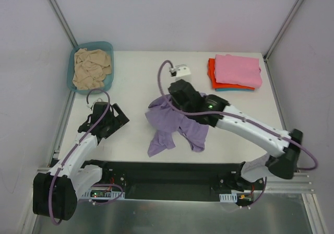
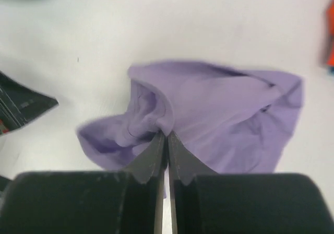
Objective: Fold and stack the t-shirts
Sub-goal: Flatten out the tshirt
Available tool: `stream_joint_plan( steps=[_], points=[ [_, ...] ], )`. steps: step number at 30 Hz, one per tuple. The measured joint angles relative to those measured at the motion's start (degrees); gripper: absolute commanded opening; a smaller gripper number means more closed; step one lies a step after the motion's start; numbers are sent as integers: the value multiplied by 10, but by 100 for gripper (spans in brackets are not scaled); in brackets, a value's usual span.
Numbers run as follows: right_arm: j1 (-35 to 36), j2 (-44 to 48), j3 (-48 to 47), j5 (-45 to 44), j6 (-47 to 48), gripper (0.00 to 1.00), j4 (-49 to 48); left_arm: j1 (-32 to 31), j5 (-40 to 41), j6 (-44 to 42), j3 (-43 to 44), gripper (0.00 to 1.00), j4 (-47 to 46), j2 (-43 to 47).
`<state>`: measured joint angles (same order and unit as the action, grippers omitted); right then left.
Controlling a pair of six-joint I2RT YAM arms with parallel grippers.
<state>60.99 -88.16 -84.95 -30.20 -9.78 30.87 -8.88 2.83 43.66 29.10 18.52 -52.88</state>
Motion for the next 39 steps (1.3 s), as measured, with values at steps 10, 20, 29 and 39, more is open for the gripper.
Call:
stream_joint_plan(
  steps=[10, 20, 29, 39],
  points=[
    [-146, 271, 200, -62, -17, 8, 71, -2, -111, -10, 6, 99, -62, -86],
    [-220, 354, 320, -31, -21, 9, 120, -121, -157, -10, 114, 93, -117, -267],
    [-275, 365, 342, -33, -20, 9, 131, -188, -180, -1, 104, 75, -138, -306],
    [-316, 366, 351, -33, -4, 11, 131, -246, -157, 31, -19, 73, -106, -119]
  ],
)
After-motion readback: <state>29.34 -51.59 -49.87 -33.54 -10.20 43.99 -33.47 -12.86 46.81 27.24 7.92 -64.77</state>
